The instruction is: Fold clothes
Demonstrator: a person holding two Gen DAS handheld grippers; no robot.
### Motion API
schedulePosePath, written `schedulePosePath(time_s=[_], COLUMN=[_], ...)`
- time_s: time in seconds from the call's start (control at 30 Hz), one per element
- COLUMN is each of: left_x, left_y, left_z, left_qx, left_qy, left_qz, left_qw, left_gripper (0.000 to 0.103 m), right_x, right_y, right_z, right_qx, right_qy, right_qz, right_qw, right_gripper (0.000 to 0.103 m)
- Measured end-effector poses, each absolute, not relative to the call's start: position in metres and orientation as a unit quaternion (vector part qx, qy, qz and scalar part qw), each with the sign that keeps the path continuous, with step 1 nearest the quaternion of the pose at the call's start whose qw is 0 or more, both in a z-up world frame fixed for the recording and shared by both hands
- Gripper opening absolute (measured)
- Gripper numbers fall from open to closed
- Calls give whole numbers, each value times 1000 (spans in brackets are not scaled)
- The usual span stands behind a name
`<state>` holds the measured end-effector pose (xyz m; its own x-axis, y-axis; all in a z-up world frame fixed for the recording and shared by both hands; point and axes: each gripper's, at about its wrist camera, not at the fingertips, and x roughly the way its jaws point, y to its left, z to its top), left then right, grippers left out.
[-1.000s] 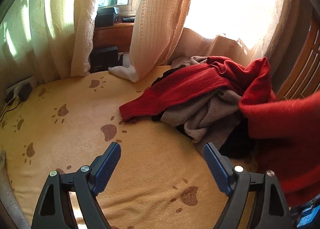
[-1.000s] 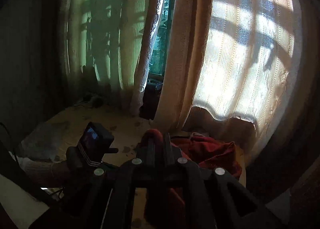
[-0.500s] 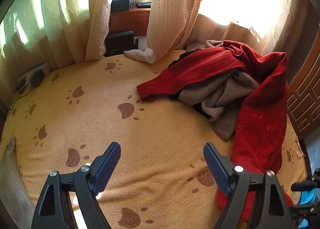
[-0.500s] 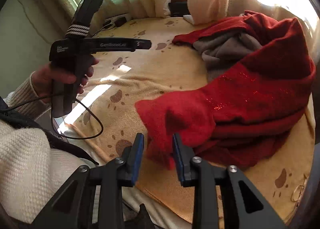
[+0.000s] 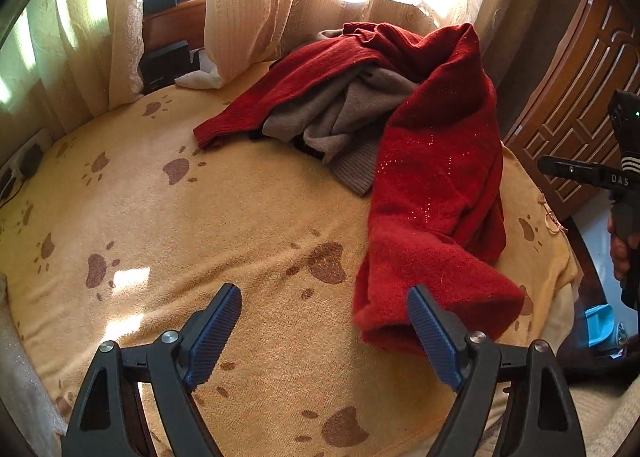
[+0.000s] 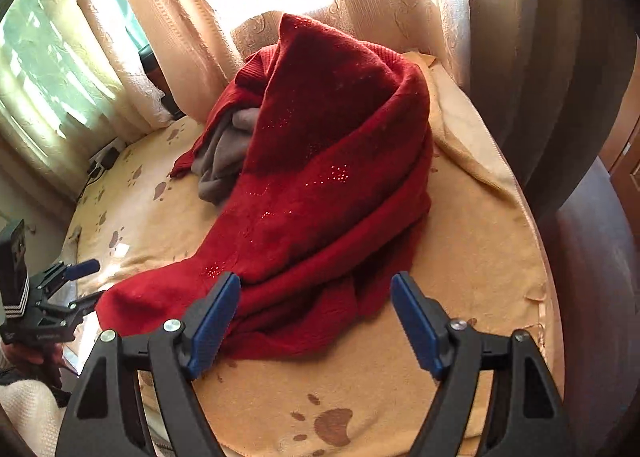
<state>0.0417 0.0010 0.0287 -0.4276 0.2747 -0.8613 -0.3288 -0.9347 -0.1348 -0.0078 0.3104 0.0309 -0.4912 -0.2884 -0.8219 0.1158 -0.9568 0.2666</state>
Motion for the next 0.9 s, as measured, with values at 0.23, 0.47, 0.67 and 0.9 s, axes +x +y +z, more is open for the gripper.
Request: schedulePosePath(time_s=[0.23, 0.47, 0.67, 0.9], left_x=[50, 53, 51, 42], left_y=[5, 12, 7, 12], left_z=[22, 19, 17, 9], left_qx=[-512, -506, -504, -511], left_qy=[12, 8, 8, 22], left_qz=[848, 855, 857, 849], left_qw=[138, 117, 107, 134], left_gripper=[87, 87, 87, 87], right_x=[-74, -166, -162, -77], right_y=[305, 261, 289, 353], right_z=[57, 66, 38, 28], right_qx=[427, 409, 456, 493], right_qy=[-68, 61, 34, 27], right_qz=[-895, -908, -888, -868], right_qw=[111, 60, 41, -46], right_gripper=[81, 77, 23, 23])
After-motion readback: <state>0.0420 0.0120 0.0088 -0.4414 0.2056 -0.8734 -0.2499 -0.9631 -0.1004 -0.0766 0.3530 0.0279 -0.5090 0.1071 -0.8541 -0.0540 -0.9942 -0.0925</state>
